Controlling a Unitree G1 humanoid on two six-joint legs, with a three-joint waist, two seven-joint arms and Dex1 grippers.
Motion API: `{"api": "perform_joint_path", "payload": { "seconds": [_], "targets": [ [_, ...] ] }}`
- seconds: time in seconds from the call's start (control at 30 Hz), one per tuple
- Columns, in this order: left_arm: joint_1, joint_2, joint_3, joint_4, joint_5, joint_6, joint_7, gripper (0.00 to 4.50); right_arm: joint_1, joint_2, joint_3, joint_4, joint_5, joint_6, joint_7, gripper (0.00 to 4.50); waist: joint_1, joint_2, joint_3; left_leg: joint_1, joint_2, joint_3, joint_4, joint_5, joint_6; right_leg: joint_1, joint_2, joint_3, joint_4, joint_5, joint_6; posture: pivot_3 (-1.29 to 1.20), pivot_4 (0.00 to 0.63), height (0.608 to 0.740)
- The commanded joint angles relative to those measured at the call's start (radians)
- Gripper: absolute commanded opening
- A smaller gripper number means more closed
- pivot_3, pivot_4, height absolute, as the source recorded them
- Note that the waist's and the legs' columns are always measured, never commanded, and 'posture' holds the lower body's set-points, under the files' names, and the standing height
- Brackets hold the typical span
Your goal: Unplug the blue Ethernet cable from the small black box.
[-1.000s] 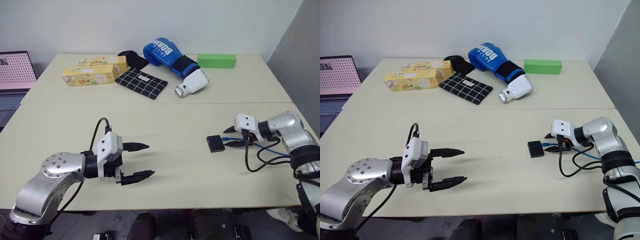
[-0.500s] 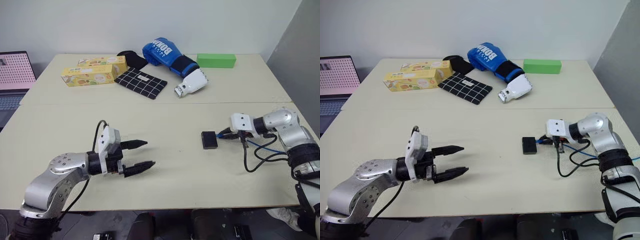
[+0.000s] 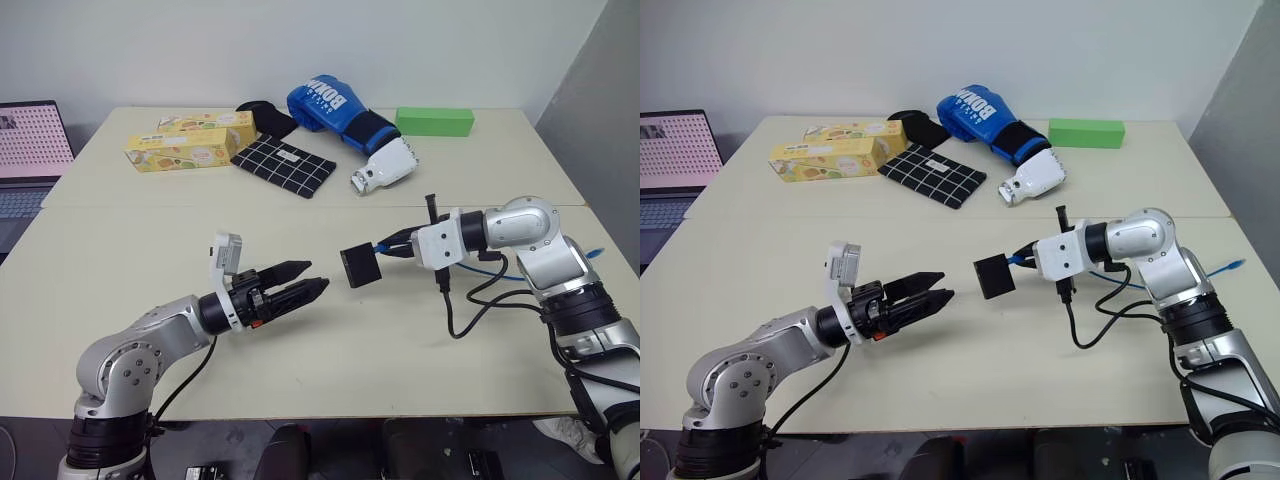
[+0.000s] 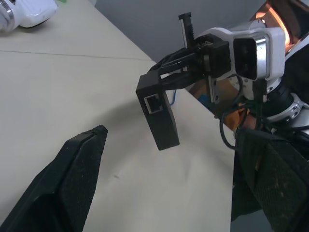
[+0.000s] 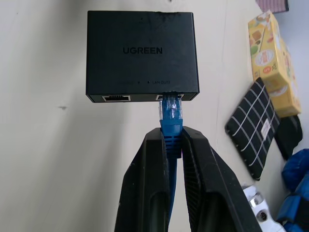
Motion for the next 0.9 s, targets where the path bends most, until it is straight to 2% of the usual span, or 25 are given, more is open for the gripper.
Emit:
{"api": "perform_joint_path", "payload": {
  "seconds": [0.03, 0.37, 0.47, 0.9],
  "targets": [
    [-0.021, -0.025, -0.003, -0.003, -0.013, -0.012, 0.022, 4.5, -0.034, 0.016, 0.001, -0.074, 0.009, 0.023, -0.02, 0.13, 0.0, 0.0, 0.0, 0.0, 0.0, 0.0, 0.0, 0.0, 0.0, 0.0, 0.0, 0.0, 0.0, 0.0, 0.0, 0.0, 0.15, 0.74],
    [-0.044, -0.053, -0.053, 0.034, 0.03, -0.032, 0.006, 4.5, -0.041, 0.038, 0.01, -0.124, 0.009, 0.062, -0.036, 0.13, 0.0, 0.0, 0.0, 0.0, 0.0, 0.0, 0.0, 0.001, -0.002, 0.0, 0.0, 0.0, 0.0, 0.0, 0.0, 0.0, 0.15, 0.74],
    [-0.067, -0.07, -0.061, 0.06, 0.035, -0.039, 0.004, 4.06, -0.043, 0.047, 0.016, -0.137, -0.001, 0.062, -0.044, 0.13, 0.0, 0.0, 0.0, 0.0, -0.001, 0.0, 0.0, 0.001, -0.002, 0.0, 0.0, 0.0, 0.0, 0.0, 0.0, 0.0, 0.15, 0.74],
    [-0.092, -0.081, -0.055, 0.11, 0.041, -0.033, -0.011, 1.5, -0.032, 0.056, 0.048, -0.174, -0.045, 0.043, -0.084, 0.12, 0.0, 0.0, 0.0, 0.0, -0.001, 0.0, 0.0, 0.001, -0.002, 0.0, 0.0, 0.0, 0.0, 0.0, 0.0, 0.0, 0.15, 0.74]
  ]
}}
